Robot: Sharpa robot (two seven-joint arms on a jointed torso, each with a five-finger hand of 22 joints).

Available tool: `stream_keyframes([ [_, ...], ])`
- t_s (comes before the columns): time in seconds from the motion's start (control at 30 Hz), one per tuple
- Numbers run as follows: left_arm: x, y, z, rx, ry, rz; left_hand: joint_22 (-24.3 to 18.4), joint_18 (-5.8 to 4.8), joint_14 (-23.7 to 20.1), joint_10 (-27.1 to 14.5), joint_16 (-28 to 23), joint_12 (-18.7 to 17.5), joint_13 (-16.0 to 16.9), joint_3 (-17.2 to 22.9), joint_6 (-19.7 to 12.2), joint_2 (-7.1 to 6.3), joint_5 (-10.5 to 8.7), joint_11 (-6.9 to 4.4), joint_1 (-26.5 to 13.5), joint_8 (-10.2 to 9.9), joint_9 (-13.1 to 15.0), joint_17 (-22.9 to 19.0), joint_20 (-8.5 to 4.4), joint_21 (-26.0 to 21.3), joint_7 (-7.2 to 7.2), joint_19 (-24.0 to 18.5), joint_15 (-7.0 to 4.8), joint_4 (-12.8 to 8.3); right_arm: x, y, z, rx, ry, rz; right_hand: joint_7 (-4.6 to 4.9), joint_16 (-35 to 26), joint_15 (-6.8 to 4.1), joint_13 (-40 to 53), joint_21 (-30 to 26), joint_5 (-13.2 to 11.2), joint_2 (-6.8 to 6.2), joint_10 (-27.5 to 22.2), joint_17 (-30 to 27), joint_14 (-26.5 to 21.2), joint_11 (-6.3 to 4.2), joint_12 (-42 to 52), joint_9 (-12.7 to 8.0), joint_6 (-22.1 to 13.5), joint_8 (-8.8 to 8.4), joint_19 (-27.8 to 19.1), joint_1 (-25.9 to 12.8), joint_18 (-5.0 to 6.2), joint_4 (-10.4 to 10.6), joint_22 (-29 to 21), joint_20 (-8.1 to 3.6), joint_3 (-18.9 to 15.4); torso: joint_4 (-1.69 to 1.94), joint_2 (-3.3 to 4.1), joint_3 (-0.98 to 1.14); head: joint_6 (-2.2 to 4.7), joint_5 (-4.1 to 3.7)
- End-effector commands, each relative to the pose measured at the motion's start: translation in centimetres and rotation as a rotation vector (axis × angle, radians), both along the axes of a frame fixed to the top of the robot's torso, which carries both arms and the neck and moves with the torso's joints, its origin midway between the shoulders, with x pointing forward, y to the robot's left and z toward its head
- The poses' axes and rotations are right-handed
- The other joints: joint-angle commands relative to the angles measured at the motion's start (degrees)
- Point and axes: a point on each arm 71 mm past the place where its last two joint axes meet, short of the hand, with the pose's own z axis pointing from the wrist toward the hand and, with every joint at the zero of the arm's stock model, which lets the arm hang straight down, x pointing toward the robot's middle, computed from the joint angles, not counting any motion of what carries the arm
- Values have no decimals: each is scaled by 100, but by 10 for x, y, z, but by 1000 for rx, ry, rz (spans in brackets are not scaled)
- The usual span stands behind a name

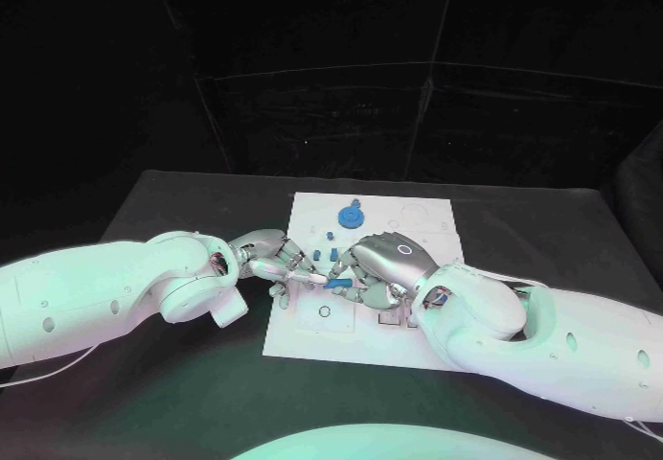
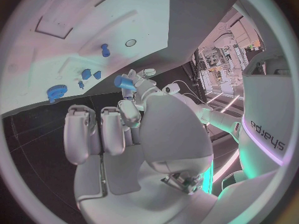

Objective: Assemble the parts on the task board

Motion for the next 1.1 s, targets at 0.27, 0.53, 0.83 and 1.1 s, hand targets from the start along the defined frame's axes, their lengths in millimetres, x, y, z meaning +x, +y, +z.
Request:
stream_keyframes([
  [0.27, -1, -2, -1, 6, 10, -21, -15, 79, 41, 13, 40, 56, 23, -72, 30, 8, -1, -45, 128, 67, 7, 6, -6, -16, -34, 40, -20, -18, -1, 1, 3, 20, -20, -1, 1, 33, -46, 5, 39, 18, -16, 1, 16, 274, -40, -27, 6, 58, 23, 51, 23, -93, 3, 678, 4, 27, 2, -1, 1, -17, -15],
  [0.53, 0, 0, -1, 11, 14, -20, -31, 77, 43, -5, 35, 107, 44, -70, 19, 90, 10, -53, 377, 121, 0, -16, -18, -26, -41, 53, -29, -130, -1, 0, 5, 38, -33, -2, -4, 27, -48, 28, 37, 31, -15, 18, 7, 272, -44, -14, 6, 65, 29, 48, 41, -92, -8, 676, 3, 47, -2, -2, 0, -21, -14],
  [0.83, 0, 1, -2, 12, 14, -18, -40, 76, 45, -18, 35, 128, 50, -37, 8, 158, 10, -55, 519, 151, -4, -22, -22, -31, -42, 61, -32, -207, -2, 0, 7, 47, -38, 0, -5, 27, -49, 28, 38, 36, -16, 18, 6, 272, -45, -15, 6, 67, 31, 49, 45, -92, -11, 676, 2, 51, -2, -3, 0, -26, -15],
  [1.1, 1, 0, -2, 12, 13, -17, -45, 76, 47, -24, 35, 135, 50, -10, 3, 200, 11, -57, 586, 167, -5, -25, -24, -32, -43, 65, -33, -247, -4, 2, 8, 52, -40, 6, -5, 30, -49, 28, 39, 38, -21, 19, 13, 272, -45, -17, 6, 67, 32, 50, 49, -93, -15, 679, 2, 55, 1, 1, -2, -31, -12],
])
